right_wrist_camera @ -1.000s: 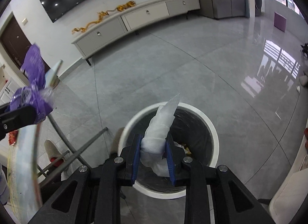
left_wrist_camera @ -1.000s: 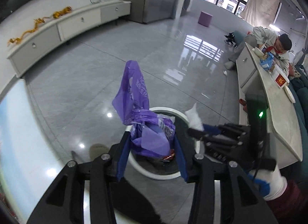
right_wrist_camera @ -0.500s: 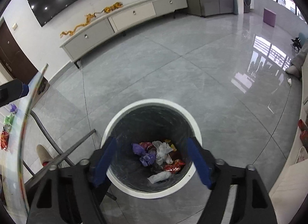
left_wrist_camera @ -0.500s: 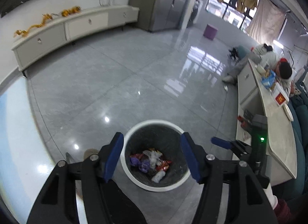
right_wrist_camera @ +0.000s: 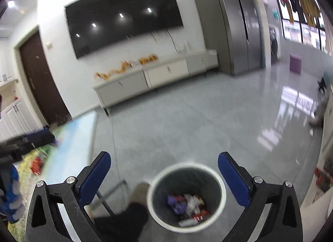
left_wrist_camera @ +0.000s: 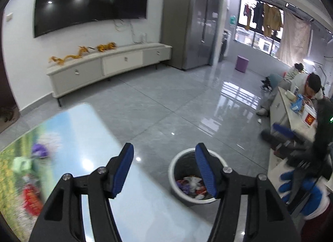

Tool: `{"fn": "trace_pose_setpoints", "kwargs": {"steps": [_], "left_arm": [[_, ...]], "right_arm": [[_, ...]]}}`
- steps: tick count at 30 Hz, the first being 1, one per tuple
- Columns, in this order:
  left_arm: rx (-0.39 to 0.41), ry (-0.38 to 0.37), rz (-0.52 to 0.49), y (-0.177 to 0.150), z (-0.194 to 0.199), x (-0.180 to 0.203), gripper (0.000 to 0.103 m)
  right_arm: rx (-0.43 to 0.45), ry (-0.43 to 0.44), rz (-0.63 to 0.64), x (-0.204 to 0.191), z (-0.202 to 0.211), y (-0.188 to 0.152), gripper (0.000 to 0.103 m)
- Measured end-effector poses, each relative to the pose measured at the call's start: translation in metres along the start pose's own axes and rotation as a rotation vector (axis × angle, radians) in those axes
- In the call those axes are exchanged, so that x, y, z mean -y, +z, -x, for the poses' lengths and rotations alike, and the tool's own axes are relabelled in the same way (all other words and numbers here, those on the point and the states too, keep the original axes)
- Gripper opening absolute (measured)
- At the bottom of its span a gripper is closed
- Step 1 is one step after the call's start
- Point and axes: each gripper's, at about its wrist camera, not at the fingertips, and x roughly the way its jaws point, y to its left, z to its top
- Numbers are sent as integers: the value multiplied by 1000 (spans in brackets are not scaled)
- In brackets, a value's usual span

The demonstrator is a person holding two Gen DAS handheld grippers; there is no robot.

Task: Collect trash
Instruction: 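Withdraw both open tools from the bin back toward the table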

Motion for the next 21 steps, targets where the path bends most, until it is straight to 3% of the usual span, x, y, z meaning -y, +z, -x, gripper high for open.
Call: {"fn": "trace_pose_setpoints", "kwargs": {"steps": [4,13,17,21], "left_arm": [[26,56,51,-12,37,-43,60],[39,233,169,-56,94,-154,60],[22,283,229,-73,101,-201,60],[-24,280,270,-87,85,-228,60]], "right_arm": [[70,23,59,-37,24,20,103],[77,120,153,-115,31,40,103],[63,155,203,-148,16,43,103],[19,191,259,-182,-13,43,103]]}}
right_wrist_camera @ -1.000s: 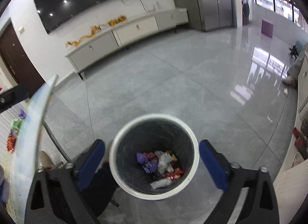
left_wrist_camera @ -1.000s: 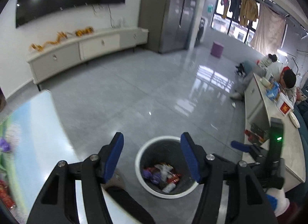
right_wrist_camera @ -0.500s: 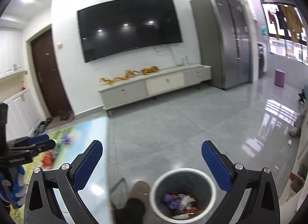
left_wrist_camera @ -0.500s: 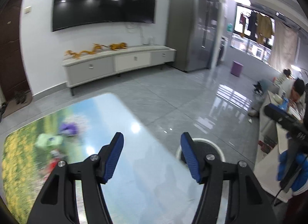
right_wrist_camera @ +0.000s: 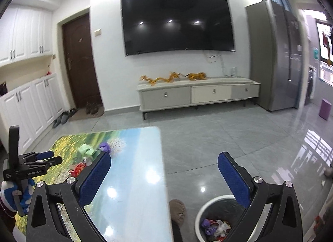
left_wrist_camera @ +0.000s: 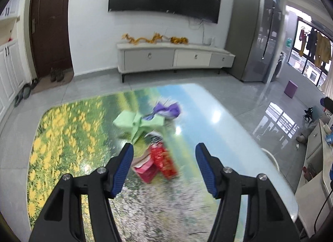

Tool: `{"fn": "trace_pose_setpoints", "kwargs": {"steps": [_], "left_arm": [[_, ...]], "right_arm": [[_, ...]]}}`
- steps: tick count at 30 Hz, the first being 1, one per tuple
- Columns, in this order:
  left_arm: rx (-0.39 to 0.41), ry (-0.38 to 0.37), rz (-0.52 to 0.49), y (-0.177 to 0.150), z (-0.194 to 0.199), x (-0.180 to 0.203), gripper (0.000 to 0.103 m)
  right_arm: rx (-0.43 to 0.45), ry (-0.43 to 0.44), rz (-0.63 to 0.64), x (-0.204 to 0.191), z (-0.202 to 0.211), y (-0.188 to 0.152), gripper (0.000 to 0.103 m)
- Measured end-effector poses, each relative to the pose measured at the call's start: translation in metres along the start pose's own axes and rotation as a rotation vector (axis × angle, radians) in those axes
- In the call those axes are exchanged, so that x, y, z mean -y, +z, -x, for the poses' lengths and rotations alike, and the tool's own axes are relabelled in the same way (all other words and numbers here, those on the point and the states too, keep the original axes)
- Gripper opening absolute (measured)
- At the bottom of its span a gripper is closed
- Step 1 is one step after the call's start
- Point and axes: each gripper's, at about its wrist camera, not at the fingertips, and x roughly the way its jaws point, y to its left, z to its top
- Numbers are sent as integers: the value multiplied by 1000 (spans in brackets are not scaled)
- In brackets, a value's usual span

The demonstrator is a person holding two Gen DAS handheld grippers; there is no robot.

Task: Collect trash
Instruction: 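Withdraw both open tools from the bin back toward the table, then grasp the red wrapper with the left tool while the right grasps the purple bag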

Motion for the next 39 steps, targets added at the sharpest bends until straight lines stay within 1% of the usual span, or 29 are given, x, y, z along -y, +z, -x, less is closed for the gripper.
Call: {"fn": "trace_pose_setpoints", "kwargs": {"steps": [2,5,10,11,13,14,16,19,21,24,25,27,28,31,33,39], "left_arm": [[-38,-6,15,-2,-22,-9,60],[-88,-12,22,-4,-53,-15,60],[-130,-22,15,-6,-83,-17,60],[-136,-22,11,-7,-88,-18,60],[-145,-25,9,-8,-94,-19,59],[-148,-30,10,-8,-95,-20,59],[-151,-37,12,-10,-97,-22,59],[-156,-56,20,-13,-99,-25,50],[-159,-64,27,-13,-100,-26,41],[-160,-67,45,-16,-100,-31,37],[-157,-69,51,-18,-99,-32,37],[-152,-72,65,-20,-96,-35,34],[-148,-73,72,-22,-94,-36,34],[-139,-71,84,-28,-85,-37,31],[-131,-71,96,-32,-79,-37,29],[-115,-58,116,-45,-55,-34,27]], "right_arm": [[-25,27,20,-11,-19,2,103],[-77,73,50,-29,-63,7,103],[-165,154,72,-59,-136,11,103],[-187,179,74,-66,-156,11,101],[-219,222,72,-76,-182,10,92],[-236,241,71,-82,-196,10,90],[-273,274,64,-94,-227,8,83],[-315,310,53,-109,-263,5,78],[-336,326,53,-121,-281,1,73],[-366,339,61,-139,-304,-5,69],[-377,340,62,-143,-311,-8,65],[-401,339,61,-148,-321,-13,61],[-410,335,62,-150,-324,-16,58],[-436,345,63,-152,-329,-23,40],[-444,346,81,-154,-326,-28,34],[-426,363,86,-142,-287,-42,32]]}}
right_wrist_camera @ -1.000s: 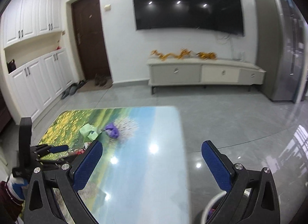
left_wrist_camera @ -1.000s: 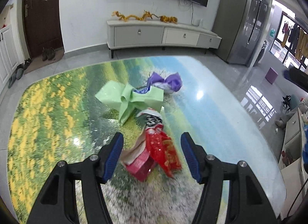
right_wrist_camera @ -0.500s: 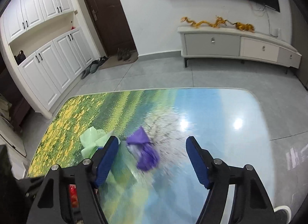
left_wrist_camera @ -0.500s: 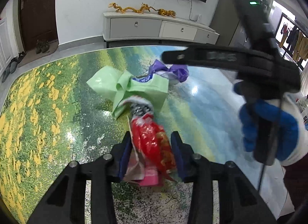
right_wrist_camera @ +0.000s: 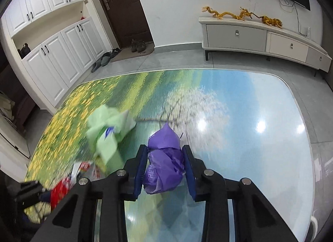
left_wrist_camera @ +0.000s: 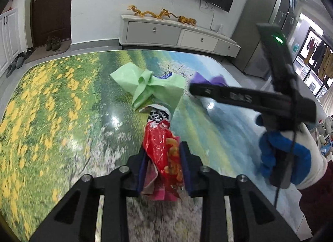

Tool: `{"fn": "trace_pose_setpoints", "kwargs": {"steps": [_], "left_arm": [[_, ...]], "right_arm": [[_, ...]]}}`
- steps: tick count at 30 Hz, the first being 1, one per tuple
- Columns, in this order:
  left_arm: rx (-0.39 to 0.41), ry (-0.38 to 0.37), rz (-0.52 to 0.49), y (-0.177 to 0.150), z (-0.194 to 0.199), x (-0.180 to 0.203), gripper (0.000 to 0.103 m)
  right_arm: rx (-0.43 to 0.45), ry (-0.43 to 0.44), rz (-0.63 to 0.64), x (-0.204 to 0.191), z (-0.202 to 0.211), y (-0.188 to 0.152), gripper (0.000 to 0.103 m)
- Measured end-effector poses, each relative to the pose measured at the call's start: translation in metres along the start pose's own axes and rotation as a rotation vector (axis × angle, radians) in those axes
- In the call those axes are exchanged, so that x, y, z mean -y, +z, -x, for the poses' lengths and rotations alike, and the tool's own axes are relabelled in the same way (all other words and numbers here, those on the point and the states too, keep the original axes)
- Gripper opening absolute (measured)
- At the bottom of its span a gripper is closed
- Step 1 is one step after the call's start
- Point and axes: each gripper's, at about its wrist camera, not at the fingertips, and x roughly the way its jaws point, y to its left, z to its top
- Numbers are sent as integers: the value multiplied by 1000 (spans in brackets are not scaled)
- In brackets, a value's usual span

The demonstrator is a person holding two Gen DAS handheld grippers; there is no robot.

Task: Collect trash
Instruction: 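Grasp the red wrapper with the left tool while the right grasps the purple bag, then carry the red wrapper and purple bag over the bin and open both tools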

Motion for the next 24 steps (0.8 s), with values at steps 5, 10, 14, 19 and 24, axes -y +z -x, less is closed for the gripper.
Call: {"fn": "trace_pose_setpoints", "kwargs": {"steps": [5,10,14,19,24], "left_arm": [[38,35,-26,-9,30,14,27],[90,80,-61,-12,59,33,26],[136,128,-109,-17,82,53,25],[175,142,-149,-19,102,73,25],[194,177,-211,-24,114,100,25]], "right_arm": [[24,-7,7,-5,46,-34,32],[61,-35,-1,-6,104,-68,32],[118,-85,-21,-4,158,-92,32],[169,-151,-45,0,203,-116,32],[212,-188,-91,9,234,-142,32]]}}
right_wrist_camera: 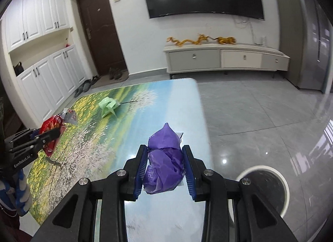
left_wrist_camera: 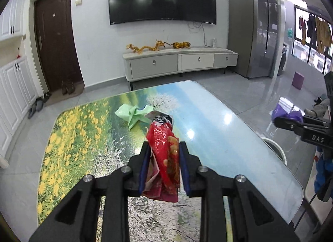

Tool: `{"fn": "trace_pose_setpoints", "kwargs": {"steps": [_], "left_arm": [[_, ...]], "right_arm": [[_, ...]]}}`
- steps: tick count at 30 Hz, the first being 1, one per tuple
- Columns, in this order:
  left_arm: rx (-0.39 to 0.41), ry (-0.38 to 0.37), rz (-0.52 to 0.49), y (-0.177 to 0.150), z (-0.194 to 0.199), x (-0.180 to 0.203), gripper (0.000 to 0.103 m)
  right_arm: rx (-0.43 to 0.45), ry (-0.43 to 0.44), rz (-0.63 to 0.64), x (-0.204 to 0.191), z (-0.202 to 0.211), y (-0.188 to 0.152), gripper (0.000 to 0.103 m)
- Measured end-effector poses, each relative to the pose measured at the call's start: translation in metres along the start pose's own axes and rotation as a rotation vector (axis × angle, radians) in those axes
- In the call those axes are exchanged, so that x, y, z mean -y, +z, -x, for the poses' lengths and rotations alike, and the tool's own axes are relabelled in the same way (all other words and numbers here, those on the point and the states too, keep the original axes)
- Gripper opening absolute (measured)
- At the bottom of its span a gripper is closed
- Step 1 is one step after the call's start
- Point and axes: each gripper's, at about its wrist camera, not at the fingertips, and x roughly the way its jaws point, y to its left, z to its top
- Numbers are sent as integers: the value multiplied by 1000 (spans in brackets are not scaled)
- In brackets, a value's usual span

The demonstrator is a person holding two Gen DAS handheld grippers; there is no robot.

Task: Collect trash
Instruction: 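Carry the red wrapper and purple bag over the bin and open both tools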

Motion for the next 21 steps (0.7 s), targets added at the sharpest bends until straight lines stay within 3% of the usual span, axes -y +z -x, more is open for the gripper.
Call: {"fn": "trace_pose_setpoints", "kwargs": {"steps": [6,9,17,21], "left_arm": [[-7,10,-78,8,3,37,25],[-19,-21,-122,18,-3,62,25],[-156,-295,-212,47,-54,153,26],[-209,-379,-287,55,-83,211,27]], "right_arm": [[34,-57,-29,29,26,-17,32],[46,-83,-53,49,36,-23,32],[9,-187,-148,124,42,-54,32],[-30,-223,-226,166,37,-75,32]]}}
